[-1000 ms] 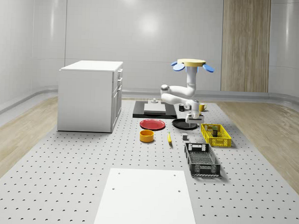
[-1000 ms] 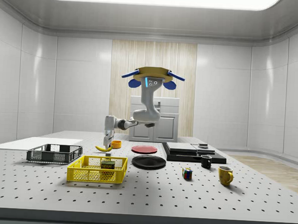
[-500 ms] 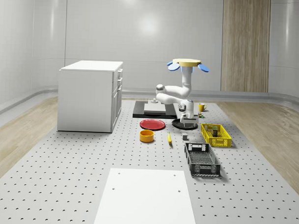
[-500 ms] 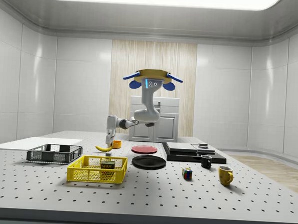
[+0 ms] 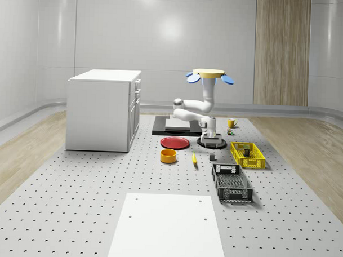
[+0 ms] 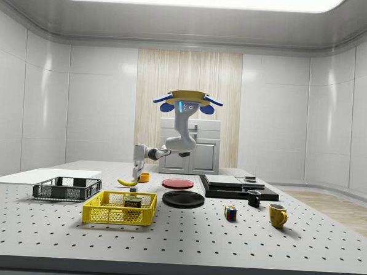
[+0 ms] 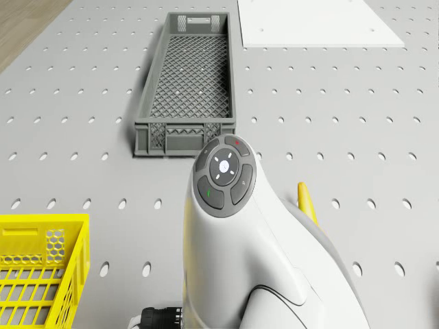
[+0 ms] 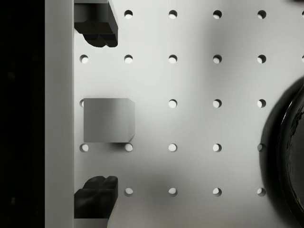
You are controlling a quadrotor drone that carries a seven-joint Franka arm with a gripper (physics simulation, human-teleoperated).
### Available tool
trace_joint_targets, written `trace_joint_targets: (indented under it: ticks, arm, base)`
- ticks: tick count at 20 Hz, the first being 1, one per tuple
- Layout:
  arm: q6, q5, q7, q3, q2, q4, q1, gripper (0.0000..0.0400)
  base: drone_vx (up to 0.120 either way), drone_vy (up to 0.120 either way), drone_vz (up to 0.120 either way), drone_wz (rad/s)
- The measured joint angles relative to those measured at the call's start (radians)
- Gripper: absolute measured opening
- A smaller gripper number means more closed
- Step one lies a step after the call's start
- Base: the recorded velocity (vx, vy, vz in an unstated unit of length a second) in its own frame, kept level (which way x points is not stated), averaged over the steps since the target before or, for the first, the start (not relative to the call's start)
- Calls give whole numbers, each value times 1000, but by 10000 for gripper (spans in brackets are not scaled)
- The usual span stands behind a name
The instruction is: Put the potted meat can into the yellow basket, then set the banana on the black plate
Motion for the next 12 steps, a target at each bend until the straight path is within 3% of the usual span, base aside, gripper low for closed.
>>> trace_joint_targets:
  ticks: [12]
  arm:
    - [0,0,0,0,0,0,0,400]
  base:
    - [0,-120,0,0]
